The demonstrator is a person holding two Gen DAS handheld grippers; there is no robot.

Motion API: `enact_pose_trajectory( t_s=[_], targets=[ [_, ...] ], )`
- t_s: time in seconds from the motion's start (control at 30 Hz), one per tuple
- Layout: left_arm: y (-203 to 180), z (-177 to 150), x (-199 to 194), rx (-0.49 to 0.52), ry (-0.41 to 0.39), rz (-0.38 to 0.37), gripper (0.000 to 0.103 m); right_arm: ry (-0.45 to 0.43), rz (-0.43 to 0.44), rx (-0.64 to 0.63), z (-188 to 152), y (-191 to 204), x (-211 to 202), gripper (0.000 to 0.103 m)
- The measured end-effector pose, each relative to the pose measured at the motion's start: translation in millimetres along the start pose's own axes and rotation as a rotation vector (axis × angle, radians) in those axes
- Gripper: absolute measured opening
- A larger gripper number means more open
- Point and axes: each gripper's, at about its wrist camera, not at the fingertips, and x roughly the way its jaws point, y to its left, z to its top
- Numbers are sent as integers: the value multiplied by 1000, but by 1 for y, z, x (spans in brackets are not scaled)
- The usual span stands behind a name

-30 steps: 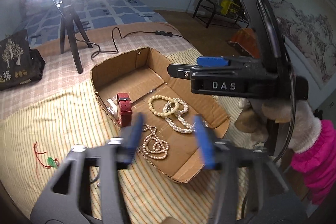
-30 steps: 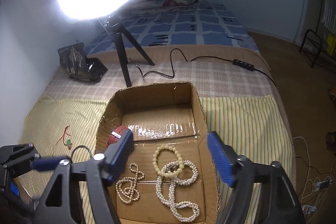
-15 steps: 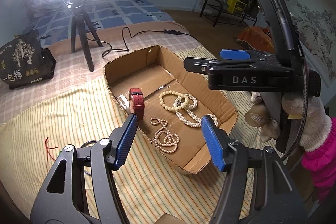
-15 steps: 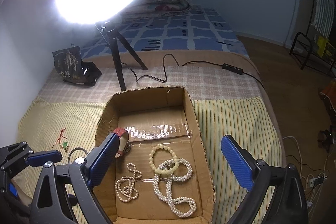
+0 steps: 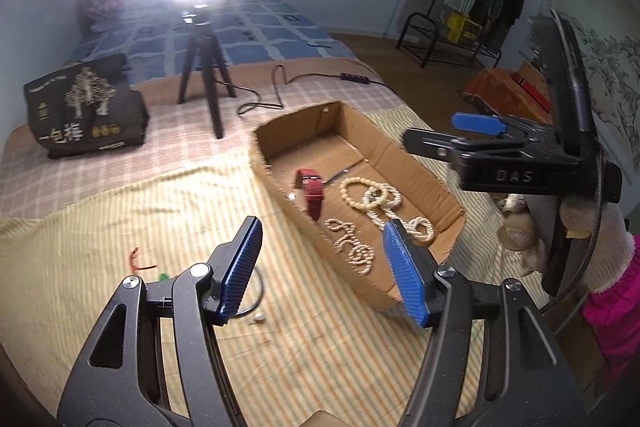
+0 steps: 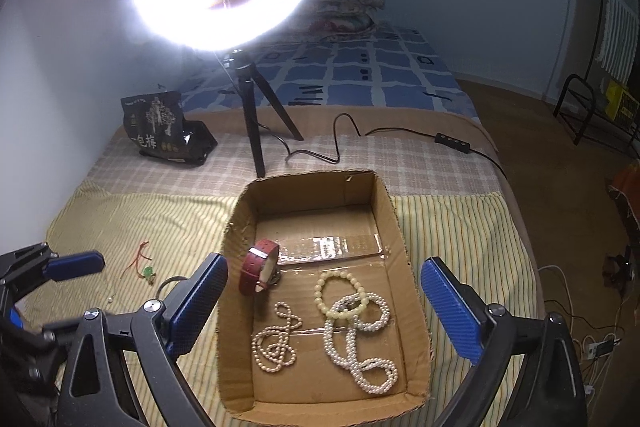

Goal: Organize jewelry
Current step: 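Withdraw both open tools from the box toward the black bangle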

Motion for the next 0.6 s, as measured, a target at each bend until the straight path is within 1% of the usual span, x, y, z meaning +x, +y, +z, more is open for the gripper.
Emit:
enact_pose_trajectory(
  t_s=[0.1,0.23,0.43,0.6],
  targets=[
    [17,-3,-11,-18,-15,24,65,-15,9,4,0,7,-8,99],
    [46,-7,-24,-71,-28,54,65,-36,18,-17,-1,20,-15,99],
    [83,-19,-35,-121,-31,100,65,-48,51,-71,-4,48,-21,99],
    [113,-28,-41,-164,-29,141,65,-70,87,-141,-7,76,-23,99]
  ],
)
